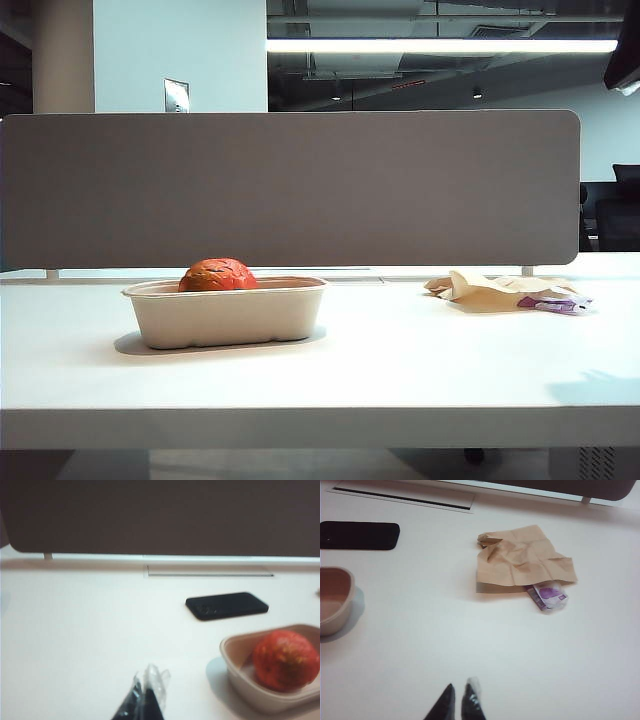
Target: Pick up the orange and place it into the paper lunchbox.
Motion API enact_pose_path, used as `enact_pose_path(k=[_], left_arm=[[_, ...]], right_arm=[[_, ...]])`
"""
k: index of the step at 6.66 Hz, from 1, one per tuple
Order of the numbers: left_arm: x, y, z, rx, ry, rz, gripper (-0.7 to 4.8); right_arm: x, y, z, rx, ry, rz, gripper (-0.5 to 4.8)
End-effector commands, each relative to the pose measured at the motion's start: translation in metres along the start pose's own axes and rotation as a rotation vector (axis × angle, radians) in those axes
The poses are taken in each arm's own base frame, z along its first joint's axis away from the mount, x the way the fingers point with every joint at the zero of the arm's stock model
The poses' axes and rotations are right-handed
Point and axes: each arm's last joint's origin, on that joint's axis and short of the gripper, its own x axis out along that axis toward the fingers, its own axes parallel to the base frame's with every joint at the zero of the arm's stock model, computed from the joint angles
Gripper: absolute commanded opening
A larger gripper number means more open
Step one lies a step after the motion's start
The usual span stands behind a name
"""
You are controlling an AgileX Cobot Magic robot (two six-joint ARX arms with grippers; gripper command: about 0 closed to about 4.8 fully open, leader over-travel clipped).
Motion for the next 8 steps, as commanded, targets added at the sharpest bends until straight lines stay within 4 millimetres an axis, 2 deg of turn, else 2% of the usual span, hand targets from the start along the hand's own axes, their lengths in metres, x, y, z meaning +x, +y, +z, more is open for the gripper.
enact_pose_path(k=[1,8], left_arm=[[0.0002,0.0019,-0.0018,0.069,-0.001,0.056,-0.01],[0.0002,0.0021,-0.0018,0.069,-0.001,0.061,-0.01]], right_arm=[[-0.001,-0.0001,0.0023,0.013,-0.015,-0.002,0.32],[-0.0018,-0.0022,0.0033,0.023,-0.025,-0.009,0.32]])
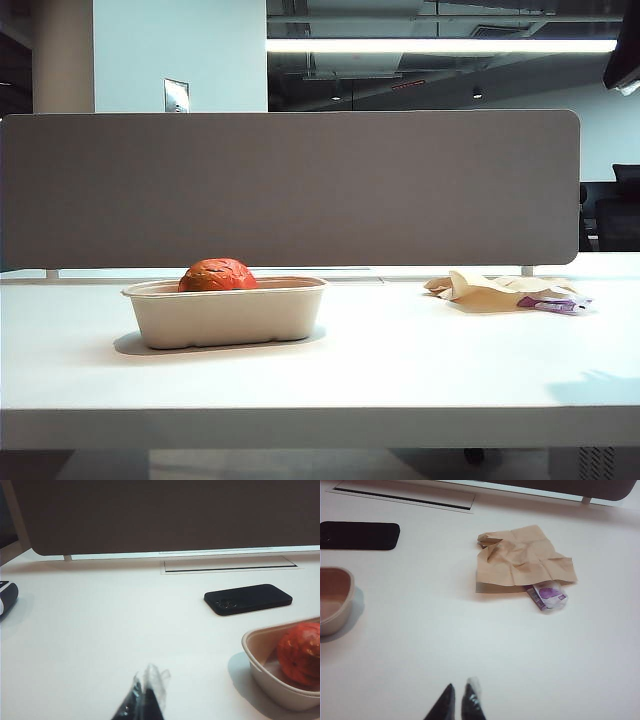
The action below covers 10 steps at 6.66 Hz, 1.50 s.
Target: Pick up the orange and place it into the paper lunchbox.
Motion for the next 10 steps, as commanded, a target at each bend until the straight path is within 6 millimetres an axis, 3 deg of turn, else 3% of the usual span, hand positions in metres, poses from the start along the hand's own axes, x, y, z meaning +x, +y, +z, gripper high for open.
enact_pose_path(k=[1,5,6,10], left_arm=[[0.0,0.0,0.001,0.0,-0.012,0.006,-0.01],[0.0,0.0,0.001,0.0,-0.012,0.006,-0.01],[0.0,0.0,0.001,0.0,-0.012,0.006,-0.01],[0.0,0.0,0.001,0.0,-0.012,0.006,-0.01]], right_arm=[[0.01,-0.034,-0.015,0.177,-0.18,-0.031,0.32],[0.01,-0.04,-0.039,0.201,-0.238,0.002,0.32],[0.004,-0.053,-0.072,0.212,-0.292,-0.026,0.32],[0.0,-0.065,-0.1,0.223,-0.401,-0.143,0.32]])
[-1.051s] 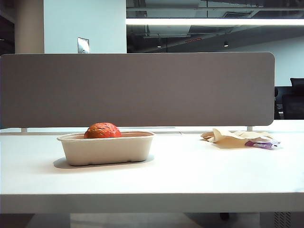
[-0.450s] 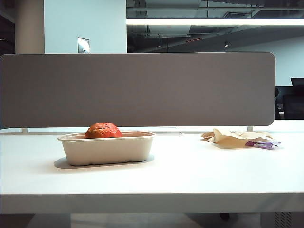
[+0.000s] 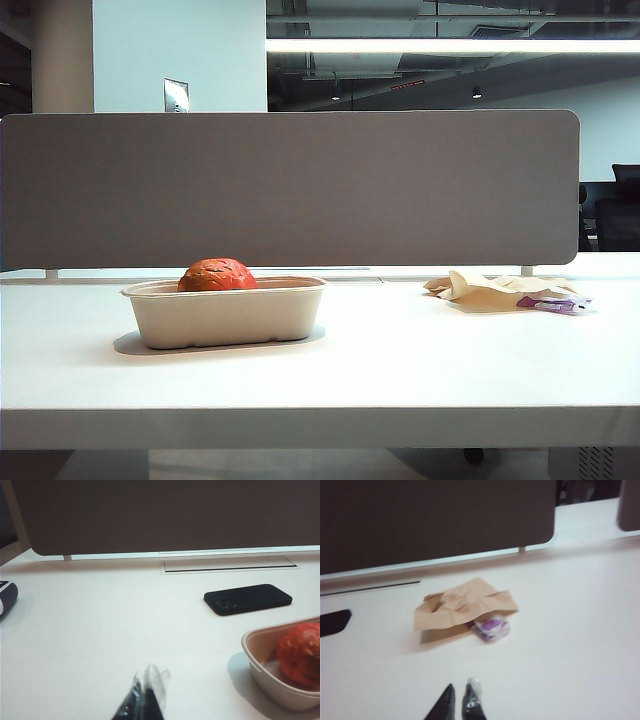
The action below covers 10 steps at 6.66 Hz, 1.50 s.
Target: Pick up the orange and place it into the paper lunchbox.
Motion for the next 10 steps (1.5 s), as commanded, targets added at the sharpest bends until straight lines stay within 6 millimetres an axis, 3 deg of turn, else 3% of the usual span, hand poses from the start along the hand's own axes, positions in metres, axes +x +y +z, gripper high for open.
enact_pose_path(k=[1,2,10], left_arm=[[0.0,0.0,0.001,0.0,-0.012,0.006,-0.01],[0.0,0.0,0.001,0.0,-0.012,0.006,-0.01],[0.0,0.0,0.001,0.0,-0.012,0.006,-0.01]], right_arm=[[-0.002,-0.004,-0.003,-0.027,-0.044,-0.022,0.32],[0.001,-0.009,-0.023,-0.064,0.061,-0.059,0.32],[0.002,-0.008,-0.02,-0.106,0.046,0.085,0.32]])
